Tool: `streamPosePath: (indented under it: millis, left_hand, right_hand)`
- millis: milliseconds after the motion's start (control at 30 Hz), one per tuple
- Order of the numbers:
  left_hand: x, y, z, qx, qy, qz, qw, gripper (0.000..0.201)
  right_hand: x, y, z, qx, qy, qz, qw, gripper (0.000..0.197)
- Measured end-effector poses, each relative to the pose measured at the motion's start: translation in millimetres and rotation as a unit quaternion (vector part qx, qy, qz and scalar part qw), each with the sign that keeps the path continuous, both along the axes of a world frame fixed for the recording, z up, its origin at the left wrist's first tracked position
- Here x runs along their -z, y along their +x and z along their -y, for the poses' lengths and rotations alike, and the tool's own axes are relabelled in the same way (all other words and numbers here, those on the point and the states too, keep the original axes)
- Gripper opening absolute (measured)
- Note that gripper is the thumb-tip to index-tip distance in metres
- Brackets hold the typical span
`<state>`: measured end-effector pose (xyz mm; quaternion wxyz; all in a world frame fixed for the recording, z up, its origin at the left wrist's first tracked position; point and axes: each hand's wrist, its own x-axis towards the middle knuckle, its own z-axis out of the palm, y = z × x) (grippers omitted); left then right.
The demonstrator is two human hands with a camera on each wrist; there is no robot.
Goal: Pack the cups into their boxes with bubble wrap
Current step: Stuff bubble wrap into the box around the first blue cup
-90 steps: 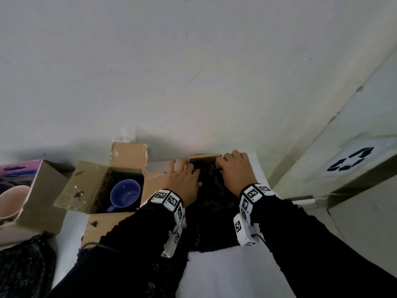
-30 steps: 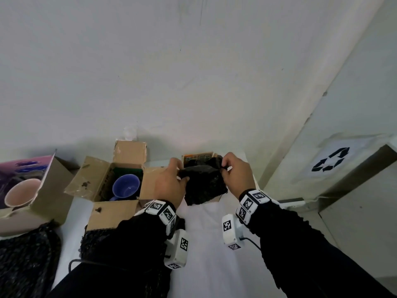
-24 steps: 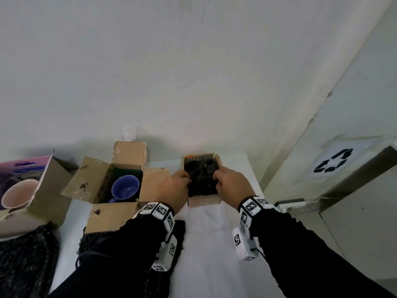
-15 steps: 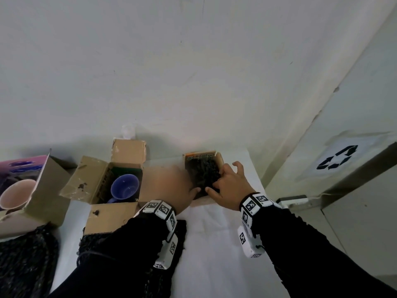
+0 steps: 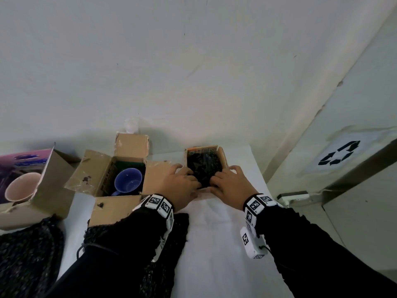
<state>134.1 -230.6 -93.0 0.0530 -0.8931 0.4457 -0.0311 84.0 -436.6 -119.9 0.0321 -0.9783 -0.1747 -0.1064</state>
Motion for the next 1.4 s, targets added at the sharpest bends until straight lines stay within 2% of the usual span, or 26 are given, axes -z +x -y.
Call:
streamPosePath:
  millis: [67, 167, 233, 367, 433, 500, 533, 567, 667, 700, 733, 833, 933, 1000, 1100, 1167, 1200, 1300, 1400]
  left_hand:
    - [3, -5, 1, -0.003, 0.014, 0.010, 1.000, 0.016]
    - [5, -12, 3, -0.020, 0.039, 0.013, 0.999, 0.017]
    - [4, -15, 5, -0.053, 0.045, 0.017, 0.997, 0.022]
    - [2, -15, 4, -0.071, 0.048, -0.008, 0.996, 0.028]
    - [1, -11, 5, -0.089, 0.015, -0.037, 0.995, 0.037]
    - [-4, -4, 6, -0.132, -0.046, -0.074, 0.987, 0.047]
    - [-5, 0, 8, -0.147, -0.069, -0.083, 0.983, 0.044]
    - [-7, 2, 10, -0.153, -0.077, -0.080, 0.982, 0.037]
    - [-7, 4, 16, -0.139, -0.040, -0.037, 0.989, 0.033]
    - [-6, 4, 17, -0.126, -0.017, -0.022, 0.992, 0.034]
    - [-5, 3, 18, -0.118, 0.004, -0.009, 0.993, 0.037]
    - [1, 6, 15, -0.100, 0.014, 0.003, 0.995, 0.048]
    - [-3, 13, 13, -0.105, 0.016, 0.019, 0.994, 0.054]
    - [-11, 17, 14, -0.127, 0.035, 0.021, 0.991, 0.046]
    - [-19, 22, 20, -0.144, 0.055, 0.019, 0.988, 0.031]
    - [-20, 23, 26, -0.162, 0.049, 0.023, 0.985, 0.025]
    - [-20, 25, 27, -0.170, 0.041, 0.024, 0.984, 0.026]
    - [-17, 31, 26, -0.184, 0.039, 0.019, 0.982, 0.045]
    - [-16, 31, 24, -0.176, 0.057, 0.024, 0.983, 0.046]
  right_hand:
    - [-5, -3, 3, 0.005, -0.024, -0.018, 1.000, 0.054]
    - [-14, -6, 3, 0.014, -0.056, -0.078, 0.995, 0.079]
    - [-15, -9, 1, 0.022, -0.070, -0.097, 0.993, 0.082]
    - [-21, -9, -5, 0.050, -0.081, -0.143, 0.985, 0.076]
    - [-31, -3, -8, 0.067, -0.038, -0.141, 0.987, 0.050]
    - [-38, 6, -7, 0.097, 0.062, -0.103, 0.988, 0.028]
    - [-40, 9, -5, 0.102, 0.099, -0.077, 0.987, 0.023]
    - [-39, 13, -3, 0.094, 0.099, -0.047, 0.989, 0.021]
    - [-29, 20, 3, 0.041, 0.001, -0.017, 0.999, 0.025]
    - [-26, 21, 4, 0.027, -0.024, -0.014, 0.999, 0.020]
    - [-25, 20, 5, 0.016, -0.044, -0.008, 0.999, 0.014]
    - [-19, 17, 14, 0.001, -0.088, -0.015, 0.996, 0.023]
    - [-15, 22, 18, -0.032, -0.120, -0.002, 0.992, 0.016]
    - [-16, 28, 15, -0.014, -0.136, 0.015, 0.990, 0.006]
    - [-18, 34, 11, 0.071, -0.152, 0.025, 0.986, 0.012]
    - [-18, 37, 11, 0.094, -0.161, 0.027, 0.982, 0.017]
    - [-17, 39, 12, 0.094, -0.157, 0.030, 0.983, 0.021]
    - [-13, 40, 12, 0.107, -0.147, 0.028, 0.983, 0.031]
    - [-10, 40, 11, 0.135, -0.147, 0.033, 0.979, 0.023]
